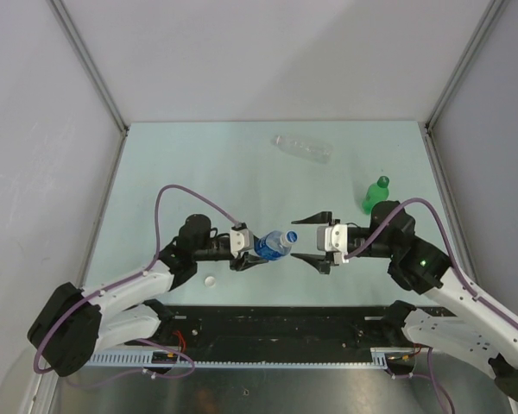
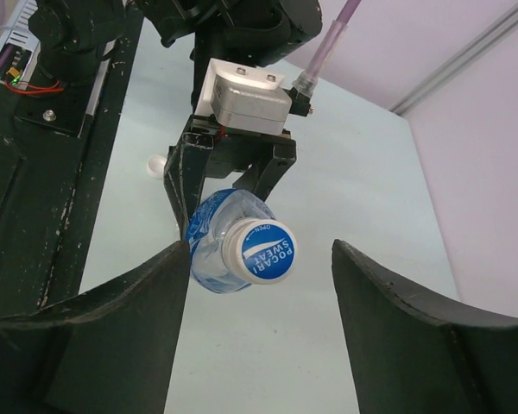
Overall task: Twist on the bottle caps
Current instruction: Screw the bottle cap onto the plastic bottle.
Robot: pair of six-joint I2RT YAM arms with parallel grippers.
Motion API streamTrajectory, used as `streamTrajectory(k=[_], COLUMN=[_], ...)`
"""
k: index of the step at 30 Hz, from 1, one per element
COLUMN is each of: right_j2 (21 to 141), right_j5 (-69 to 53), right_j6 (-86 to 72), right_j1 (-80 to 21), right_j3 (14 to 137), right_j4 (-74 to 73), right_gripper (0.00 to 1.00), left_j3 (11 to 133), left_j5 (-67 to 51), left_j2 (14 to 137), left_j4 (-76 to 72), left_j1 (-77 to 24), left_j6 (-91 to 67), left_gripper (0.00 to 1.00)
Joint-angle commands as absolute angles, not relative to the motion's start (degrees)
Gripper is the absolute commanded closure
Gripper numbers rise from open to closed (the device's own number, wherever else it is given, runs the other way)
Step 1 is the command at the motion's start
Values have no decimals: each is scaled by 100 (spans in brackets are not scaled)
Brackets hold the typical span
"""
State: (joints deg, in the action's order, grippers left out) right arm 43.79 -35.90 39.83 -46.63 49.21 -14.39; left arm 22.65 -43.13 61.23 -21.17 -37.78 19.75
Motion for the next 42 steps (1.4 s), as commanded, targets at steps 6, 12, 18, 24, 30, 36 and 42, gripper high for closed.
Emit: streamTrajectory(k=[6,12,18,24,30,36,42], right_j2=[4675,4714,4811,4969,4969,5017,5266], right_j5=[-3733,-3745,-3560,-3616,-3667,-3829,-3774], right_j6=[3742,3712,3728,3671,3540,3120,2728], right_j1=[-4649,-4659,-4684,-4685,-4685,-4634,-4626], right_j3=[5369,5410,5494,5628,5654,5660,5660], right_j4=[-1519,-1632,-1864,-2006,-2039,-1873,-1762], right_gripper=[38,44,47,57,90,100,100], left_j3=[2536,2584,2610,2623,2638,2731,2901], left_j5=[-4571,-4583,-4612,-4650,-4675,-4569,-4446], left_j2=[6148,6203,6199,6174,6113,5878,5595], left_j4=[-2100,-2055,-2022,-1993,-1990,-1991,-2066], left_j1=[-3734,-3729,-3734,-3733,-3731,-3730,-3733], left_j6=[2183,2211,2220,2243,2239,2198,2122], left_gripper=[100,100,100,100,100,100,100])
